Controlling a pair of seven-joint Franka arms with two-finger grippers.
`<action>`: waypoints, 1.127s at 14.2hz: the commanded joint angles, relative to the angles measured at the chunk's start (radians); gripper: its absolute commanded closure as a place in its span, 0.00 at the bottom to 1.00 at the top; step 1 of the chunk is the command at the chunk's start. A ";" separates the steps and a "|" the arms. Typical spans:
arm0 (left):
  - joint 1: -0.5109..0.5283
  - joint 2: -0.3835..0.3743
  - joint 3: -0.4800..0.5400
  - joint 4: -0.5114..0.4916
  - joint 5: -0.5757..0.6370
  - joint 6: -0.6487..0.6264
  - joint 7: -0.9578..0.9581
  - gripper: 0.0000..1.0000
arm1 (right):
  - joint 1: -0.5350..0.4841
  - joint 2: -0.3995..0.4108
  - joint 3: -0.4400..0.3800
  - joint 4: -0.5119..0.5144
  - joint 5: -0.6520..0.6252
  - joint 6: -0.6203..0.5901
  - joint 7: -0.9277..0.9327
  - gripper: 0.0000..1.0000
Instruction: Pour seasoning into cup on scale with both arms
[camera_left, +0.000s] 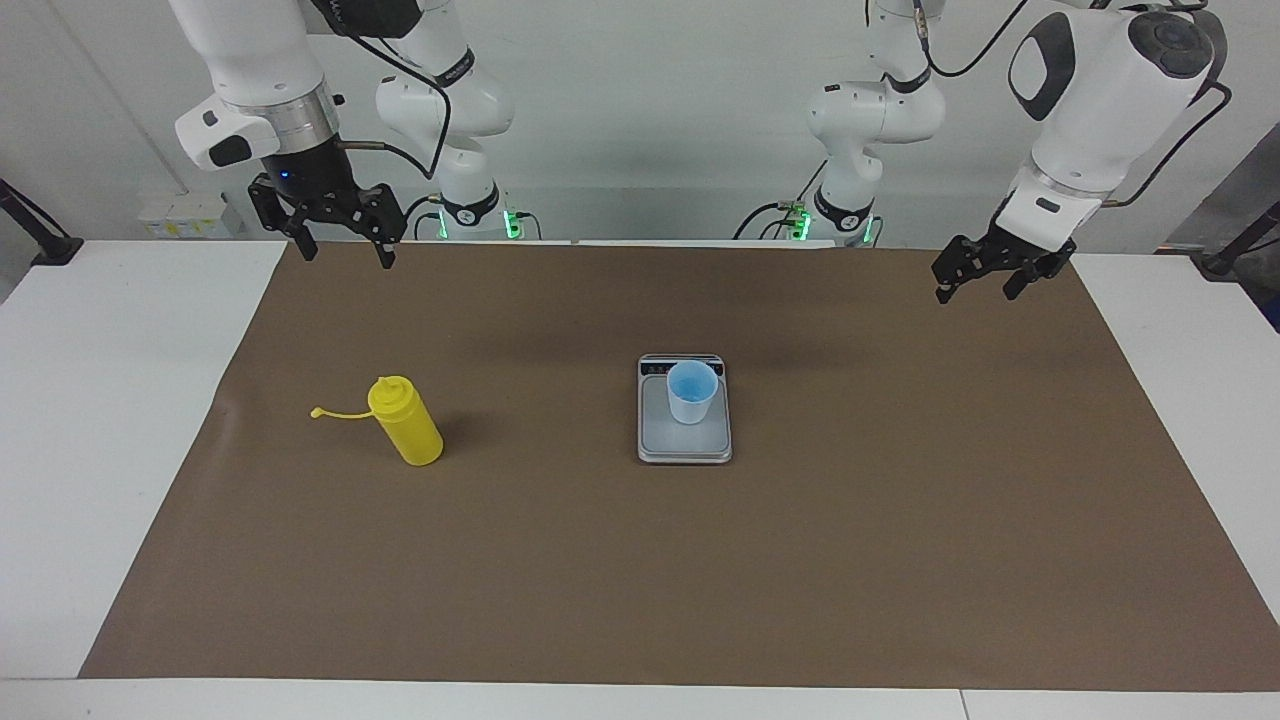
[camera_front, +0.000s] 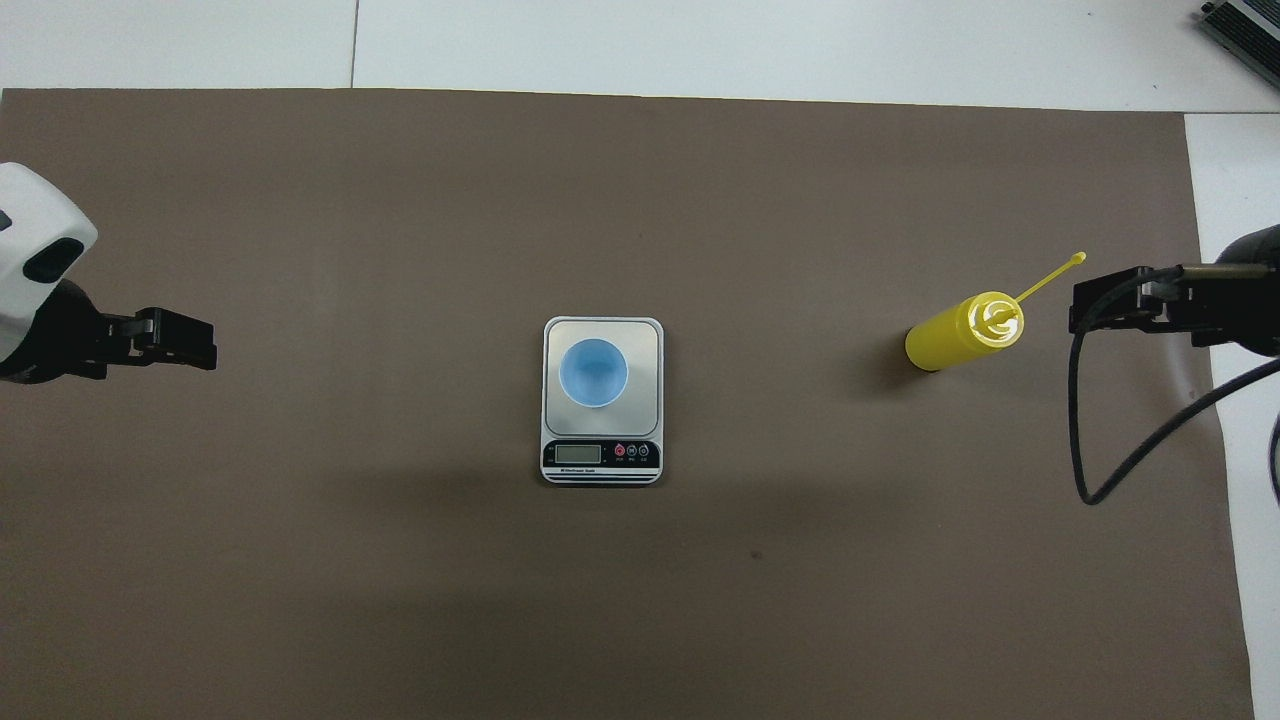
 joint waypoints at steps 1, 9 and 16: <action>0.009 -0.009 -0.003 0.004 -0.006 -0.020 0.012 0.00 | 0.057 0.014 -0.058 0.025 -0.016 -0.025 0.027 0.00; 0.009 -0.009 -0.003 0.004 -0.006 -0.020 0.012 0.00 | 0.052 0.016 -0.059 0.008 -0.007 -0.024 0.018 0.00; 0.009 -0.009 -0.003 0.003 -0.006 -0.020 0.012 0.00 | 0.046 0.011 -0.061 -0.009 -0.004 -0.009 0.014 0.00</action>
